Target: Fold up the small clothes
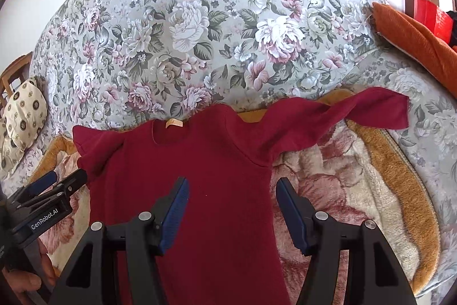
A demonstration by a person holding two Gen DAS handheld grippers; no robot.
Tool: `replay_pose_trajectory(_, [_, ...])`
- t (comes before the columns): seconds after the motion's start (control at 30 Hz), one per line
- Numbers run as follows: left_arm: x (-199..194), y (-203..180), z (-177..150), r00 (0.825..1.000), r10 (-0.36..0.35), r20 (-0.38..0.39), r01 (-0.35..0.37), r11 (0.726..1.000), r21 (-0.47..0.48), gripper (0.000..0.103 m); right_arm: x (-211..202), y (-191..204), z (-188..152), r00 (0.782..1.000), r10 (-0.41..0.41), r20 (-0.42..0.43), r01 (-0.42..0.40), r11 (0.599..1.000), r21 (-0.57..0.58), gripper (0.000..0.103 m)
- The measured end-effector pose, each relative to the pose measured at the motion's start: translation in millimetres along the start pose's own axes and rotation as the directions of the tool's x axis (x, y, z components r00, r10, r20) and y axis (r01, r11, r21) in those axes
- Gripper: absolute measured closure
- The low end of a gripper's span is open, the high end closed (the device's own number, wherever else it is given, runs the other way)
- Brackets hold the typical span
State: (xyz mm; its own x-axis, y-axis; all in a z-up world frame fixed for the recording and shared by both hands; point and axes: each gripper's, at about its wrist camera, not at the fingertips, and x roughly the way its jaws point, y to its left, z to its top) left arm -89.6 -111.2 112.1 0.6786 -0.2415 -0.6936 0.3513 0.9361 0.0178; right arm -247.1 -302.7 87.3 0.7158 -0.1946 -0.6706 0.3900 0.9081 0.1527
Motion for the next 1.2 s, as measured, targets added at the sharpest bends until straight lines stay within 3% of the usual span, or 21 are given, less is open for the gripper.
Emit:
replay_pose_trajectory(0.07, [9.7,6.2,0.2,1.0,-0.008,-0.024,0.007,1.0,-0.03,0.018,15.0,3.7,-3.9,0.998,-0.005,-0.067,0.005,1.0,-0.005,0.042])
replay_pose_trajectory(0.17, [21.6,9.4,0.6,0.999,-0.013,-0.051,0.01,0.998,-0.064,0.018,29.3,8.4,-2.4,0.996,-0.005,-0.093,0.004,1.0,-0.021,0.042])
replay_pose_trajectory(0.37, [28.5,-5.3,1.1,0.999,-0.006,-0.043,0.005,1.0,-0.021,0.018,42.1,15.3,3.9,0.997,-0.008,-0.072,0.004,0.998,-0.057,0.042])
replay_pose_trajectory(0.83, [55.4,4.2,0.6,0.994,-0.006,-0.106,-0.003,0.997,-0.08,0.018,65.1,31.7,16.5,0.997,0.016,-0.077,-0.02,0.999,-0.04,0.042])
replay_pose_trajectory(1.2, [60.6,0.2,0.3,0.993,0.004,-0.118,-0.013,0.997,-0.074,0.018,82.4,37.5,11.4,0.995,0.025,-0.097,-0.032,0.996,-0.078,0.042])
